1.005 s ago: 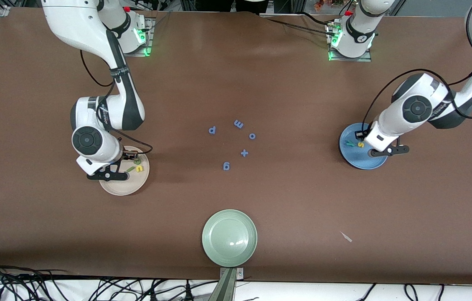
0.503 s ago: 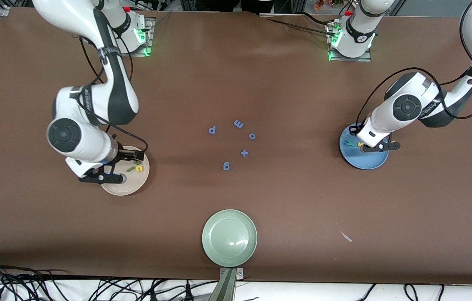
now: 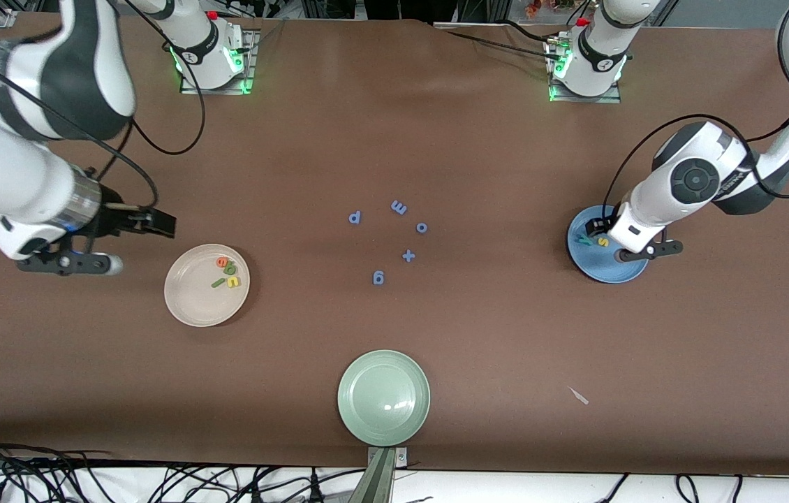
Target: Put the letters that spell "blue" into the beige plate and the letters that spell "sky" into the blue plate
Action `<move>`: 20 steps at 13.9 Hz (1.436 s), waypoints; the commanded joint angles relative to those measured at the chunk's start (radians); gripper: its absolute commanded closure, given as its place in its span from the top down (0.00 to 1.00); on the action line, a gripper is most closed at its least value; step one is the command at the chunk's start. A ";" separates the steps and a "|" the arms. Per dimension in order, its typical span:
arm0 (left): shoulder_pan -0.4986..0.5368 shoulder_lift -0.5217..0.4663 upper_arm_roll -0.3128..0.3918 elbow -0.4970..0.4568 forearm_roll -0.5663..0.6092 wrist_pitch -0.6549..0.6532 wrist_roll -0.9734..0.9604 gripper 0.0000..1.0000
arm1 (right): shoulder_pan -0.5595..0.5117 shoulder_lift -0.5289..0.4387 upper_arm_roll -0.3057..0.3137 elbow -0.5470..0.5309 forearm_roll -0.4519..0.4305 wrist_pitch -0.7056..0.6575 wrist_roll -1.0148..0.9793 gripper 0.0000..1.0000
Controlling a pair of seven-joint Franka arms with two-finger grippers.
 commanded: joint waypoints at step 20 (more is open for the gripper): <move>-0.521 -0.092 0.399 1.147 -0.342 -0.876 0.478 1.00 | -0.528 -0.283 0.589 -0.081 -0.193 -0.118 0.022 1.00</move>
